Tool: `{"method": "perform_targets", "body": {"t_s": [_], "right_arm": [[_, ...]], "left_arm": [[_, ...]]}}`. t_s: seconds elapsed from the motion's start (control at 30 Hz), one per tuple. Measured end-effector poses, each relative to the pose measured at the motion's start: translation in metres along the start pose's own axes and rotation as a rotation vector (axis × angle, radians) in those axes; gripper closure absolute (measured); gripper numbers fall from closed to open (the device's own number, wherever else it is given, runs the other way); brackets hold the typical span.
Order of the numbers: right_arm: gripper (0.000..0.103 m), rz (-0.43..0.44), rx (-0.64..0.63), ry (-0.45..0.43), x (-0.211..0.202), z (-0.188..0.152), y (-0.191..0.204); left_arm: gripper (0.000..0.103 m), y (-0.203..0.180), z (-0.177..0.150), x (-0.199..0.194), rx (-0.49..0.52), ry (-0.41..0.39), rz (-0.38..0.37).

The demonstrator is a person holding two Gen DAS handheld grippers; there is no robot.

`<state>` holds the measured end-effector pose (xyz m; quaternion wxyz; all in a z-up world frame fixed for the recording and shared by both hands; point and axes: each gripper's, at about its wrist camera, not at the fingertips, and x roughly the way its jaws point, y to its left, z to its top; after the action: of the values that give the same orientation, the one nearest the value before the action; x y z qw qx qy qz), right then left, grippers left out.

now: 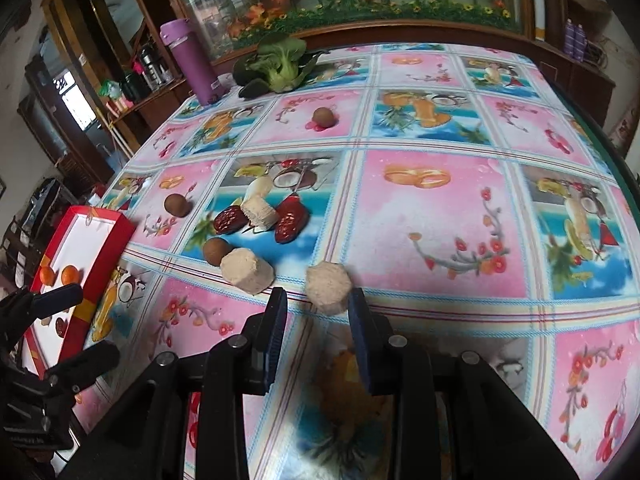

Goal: Organize fruits
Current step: 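Grasp a round beige cake with the left tool while the right tool grasps another beige piece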

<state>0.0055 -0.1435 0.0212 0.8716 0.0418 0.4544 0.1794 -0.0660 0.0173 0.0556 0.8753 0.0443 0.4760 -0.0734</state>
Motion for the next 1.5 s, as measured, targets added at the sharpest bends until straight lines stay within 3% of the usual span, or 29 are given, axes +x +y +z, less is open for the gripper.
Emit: {"method": "perform_targets", "body": {"t_s": [0.13,0.17,0.2,0.47,0.6,0.73,0.8,0.83,0.9,0.97,1.07,1.27,1.4,1.5], "right_arm": [[0.073,-0.039,-0.028,-0.001,0.008,0.0,0.001],[0.079,-0.045,-0.03,0.002,0.009,-0.001,0.0],[0.079,-0.052,-0.027,-0.013,0.008,-0.001,-0.003],[0.079,-0.094,0.112,-0.105,-0.01,0.004,-0.039],[0.078,-0.095,0.159,-0.126,-0.017,0.005,-0.051],[0.078,-0.066,0.17,-0.127,-0.019,0.006,-0.052],[0.078,-0.06,0.172,-0.126,-0.018,0.006,-0.052],[0.078,-0.059,0.17,-0.126,-0.018,0.006,-0.052],[0.078,-0.055,0.172,-0.128,-0.018,0.006,-0.051],[0.078,-0.049,0.172,-0.127,-0.017,0.006,-0.051],[0.078,-0.042,0.171,-0.144,-0.019,0.006,-0.049],[0.079,-0.019,0.139,-0.215,-0.028,0.006,-0.04],[0.079,0.077,0.135,-0.191,-0.025,0.004,-0.023],[0.079,0.167,0.114,-0.137,-0.017,0.0,0.013]], "left_arm": [[0.017,-0.015,0.009,0.009,0.025,0.026,-0.023],[0.017,-0.018,0.012,0.011,0.028,0.03,-0.032],[0.017,-0.02,0.014,0.014,0.029,0.032,-0.039],[0.018,-0.047,0.038,0.044,0.038,0.061,-0.099],[0.031,-0.054,0.048,0.062,0.033,0.081,-0.119],[0.038,-0.058,0.055,0.076,0.048,0.09,-0.112],[0.05,-0.058,0.057,0.082,0.051,0.096,-0.12],[0.05,-0.057,0.058,0.084,0.05,0.092,-0.119],[0.068,-0.057,0.058,0.084,0.059,0.073,-0.104],[0.074,-0.056,0.058,0.084,0.055,0.066,-0.111],[0.074,-0.052,0.054,0.077,0.034,0.055,-0.126],[0.074,-0.04,0.032,0.03,0.012,-0.029,-0.082],[0.074,-0.012,0.009,-0.011,-0.03,-0.096,-0.051],[0.074,0.025,-0.008,-0.034,-0.098,-0.126,-0.005]]}}
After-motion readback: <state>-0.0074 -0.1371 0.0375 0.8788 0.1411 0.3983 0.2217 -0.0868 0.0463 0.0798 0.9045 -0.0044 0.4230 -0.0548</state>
